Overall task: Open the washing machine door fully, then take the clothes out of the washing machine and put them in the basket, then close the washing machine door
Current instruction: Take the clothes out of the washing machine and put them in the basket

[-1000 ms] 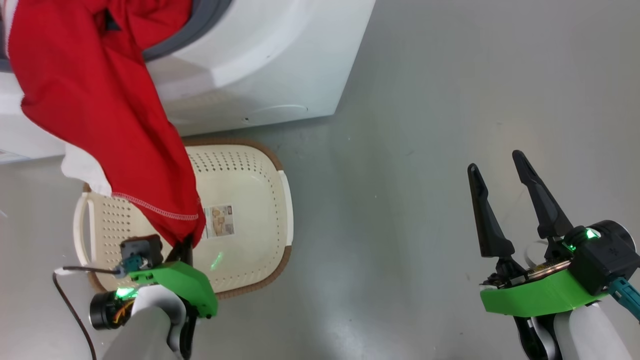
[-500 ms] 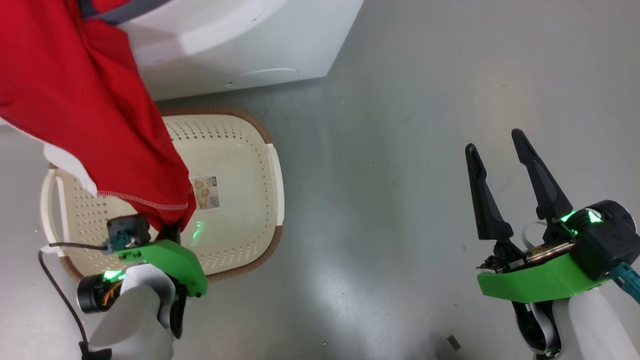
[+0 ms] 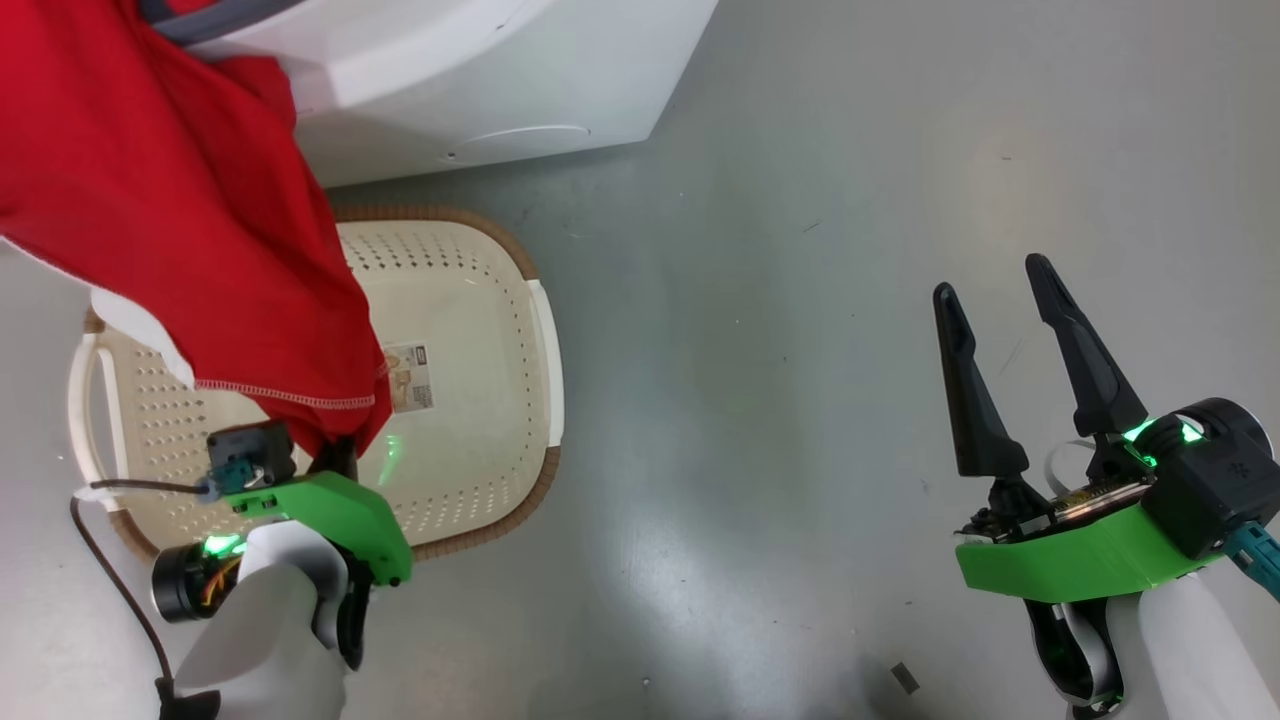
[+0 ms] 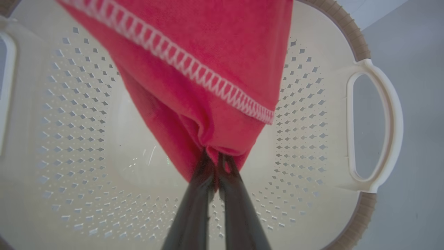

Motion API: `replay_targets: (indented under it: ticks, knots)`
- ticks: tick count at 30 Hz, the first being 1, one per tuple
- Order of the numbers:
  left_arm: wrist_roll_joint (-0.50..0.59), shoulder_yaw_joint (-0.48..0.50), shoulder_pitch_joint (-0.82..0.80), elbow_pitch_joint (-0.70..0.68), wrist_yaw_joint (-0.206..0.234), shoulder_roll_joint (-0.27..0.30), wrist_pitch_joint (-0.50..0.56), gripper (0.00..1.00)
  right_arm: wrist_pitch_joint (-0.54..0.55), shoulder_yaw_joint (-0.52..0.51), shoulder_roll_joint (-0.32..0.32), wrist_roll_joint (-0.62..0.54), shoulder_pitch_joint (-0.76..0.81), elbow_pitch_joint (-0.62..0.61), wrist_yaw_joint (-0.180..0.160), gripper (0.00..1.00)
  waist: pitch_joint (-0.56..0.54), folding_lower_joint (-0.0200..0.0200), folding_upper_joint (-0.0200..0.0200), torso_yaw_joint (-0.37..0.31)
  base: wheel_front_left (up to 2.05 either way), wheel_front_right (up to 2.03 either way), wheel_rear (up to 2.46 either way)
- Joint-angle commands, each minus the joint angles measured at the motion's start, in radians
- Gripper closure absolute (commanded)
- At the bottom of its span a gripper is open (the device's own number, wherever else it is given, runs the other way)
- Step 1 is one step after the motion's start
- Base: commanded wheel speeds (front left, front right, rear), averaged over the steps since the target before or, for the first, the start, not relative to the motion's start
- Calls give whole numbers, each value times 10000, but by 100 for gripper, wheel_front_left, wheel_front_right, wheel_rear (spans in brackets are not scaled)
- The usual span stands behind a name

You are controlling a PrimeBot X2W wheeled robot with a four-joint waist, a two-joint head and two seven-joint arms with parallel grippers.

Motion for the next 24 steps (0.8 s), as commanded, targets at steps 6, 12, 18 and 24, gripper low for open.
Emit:
replay_targets:
  ticks: [6,12,18,24]
  knots:
    - [-49,257,133,-43,-94,210,-119,0,-63,220,-72,23,43,-194,63,0,-27,-1,0,97,0,0,0]
    - [73,344,4,-697,-70,286,-120,0,-63,188,-72,27,49,-201,63,0,14,-1,0,205,0,0,0]
    - [356,624,96,-2065,27,418,-120,0,-63,148,-72,47,53,-152,63,0,7,-1,0,269,0,0,0]
    - [686,1198,604,-3819,182,517,-120,0,-63,81,-72,56,108,-161,63,0,-81,-1,0,311,0,0,0]
